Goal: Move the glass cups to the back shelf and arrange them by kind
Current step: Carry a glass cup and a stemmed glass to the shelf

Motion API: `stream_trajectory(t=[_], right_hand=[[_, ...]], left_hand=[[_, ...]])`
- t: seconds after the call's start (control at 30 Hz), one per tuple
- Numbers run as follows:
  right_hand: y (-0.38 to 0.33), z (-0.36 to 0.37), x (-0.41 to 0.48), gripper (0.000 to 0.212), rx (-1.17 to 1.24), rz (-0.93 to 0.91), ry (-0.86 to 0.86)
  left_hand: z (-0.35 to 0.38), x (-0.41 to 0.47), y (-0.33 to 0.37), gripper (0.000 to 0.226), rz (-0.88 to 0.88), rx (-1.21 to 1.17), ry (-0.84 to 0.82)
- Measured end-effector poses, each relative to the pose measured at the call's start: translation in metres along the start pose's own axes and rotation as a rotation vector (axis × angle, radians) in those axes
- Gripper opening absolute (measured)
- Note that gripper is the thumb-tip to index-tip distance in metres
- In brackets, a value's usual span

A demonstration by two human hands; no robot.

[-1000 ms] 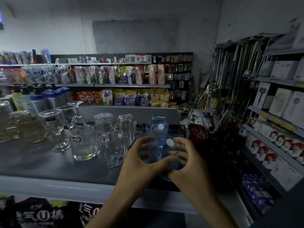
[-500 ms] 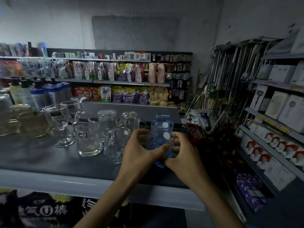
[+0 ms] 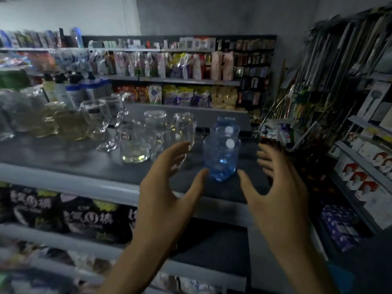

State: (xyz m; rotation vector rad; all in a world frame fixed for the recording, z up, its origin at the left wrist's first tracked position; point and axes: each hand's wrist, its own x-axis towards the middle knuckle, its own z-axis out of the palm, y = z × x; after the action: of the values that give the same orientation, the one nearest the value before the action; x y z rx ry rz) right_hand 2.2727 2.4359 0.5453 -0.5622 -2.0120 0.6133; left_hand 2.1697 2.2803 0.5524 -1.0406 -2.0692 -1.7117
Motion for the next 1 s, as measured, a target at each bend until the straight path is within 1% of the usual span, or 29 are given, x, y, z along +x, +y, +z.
stream_trajectory(t=[0.07, 0.17, 0.23, 0.3, 0.37, 0.47, 0.53, 0.57, 0.7, 0.87, 1.0], right_hand=[[-0.01, -0.007, -0.031, 0.051, 0.035, -0.119, 0.004], [-0.02, 0.003, -0.083, 0.041, 0.104, -0.26, -0.123], [-0.02, 0.027, -0.125, 0.042, 0.143, -0.268, -0.286], [-0.013, 0.05, -0.162, 0.042, 0.154, -0.194, -0.441], [-0.005, 0.083, -0.216, 0.051, 0.121, -0.124, -0.673], [0.006, 0.118, -0.295, 0.076, -0.019, -0.032, -1.033], [0.008, 0.136, -0.339, 0.088, -0.113, -0.09, -1.2], [0.006, 0.146, -0.355, 0.088, -0.155, -0.135, -1.262], [-0.021, 0.189, -0.405, 0.081, -0.235, -0.296, -1.437], [-0.066, 0.257, -0.457, 0.079, -0.273, -0.436, -1.589], [-0.116, 0.306, -0.485, 0.076, -0.265, -0.461, -1.654]], left_hand=[[-0.024, -0.039, -0.006, 0.038, 0.036, 0.071, 0.075], [-0.058, -0.103, -0.031, 0.039, -0.021, 0.299, 0.104], [-0.081, -0.156, -0.058, 0.041, -0.144, 0.526, 0.071], [-0.098, -0.206, -0.082, 0.043, -0.253, 0.644, 0.059], [-0.123, -0.265, -0.106, 0.045, -0.426, 0.755, 0.033], [-0.16, -0.352, -0.136, 0.05, -0.672, 0.825, -0.029], [-0.185, -0.398, -0.151, 0.051, -0.807, 0.834, -0.057], [-0.197, -0.417, -0.156, 0.051, -0.868, 0.84, -0.053], [-0.253, -0.481, -0.175, 0.049, -1.054, 0.859, -0.032], [-0.32, -0.545, -0.193, 0.048, -1.269, 0.862, -0.016], [-0.36, -0.562, -0.208, 0.044, -1.396, 0.847, 0.105]])
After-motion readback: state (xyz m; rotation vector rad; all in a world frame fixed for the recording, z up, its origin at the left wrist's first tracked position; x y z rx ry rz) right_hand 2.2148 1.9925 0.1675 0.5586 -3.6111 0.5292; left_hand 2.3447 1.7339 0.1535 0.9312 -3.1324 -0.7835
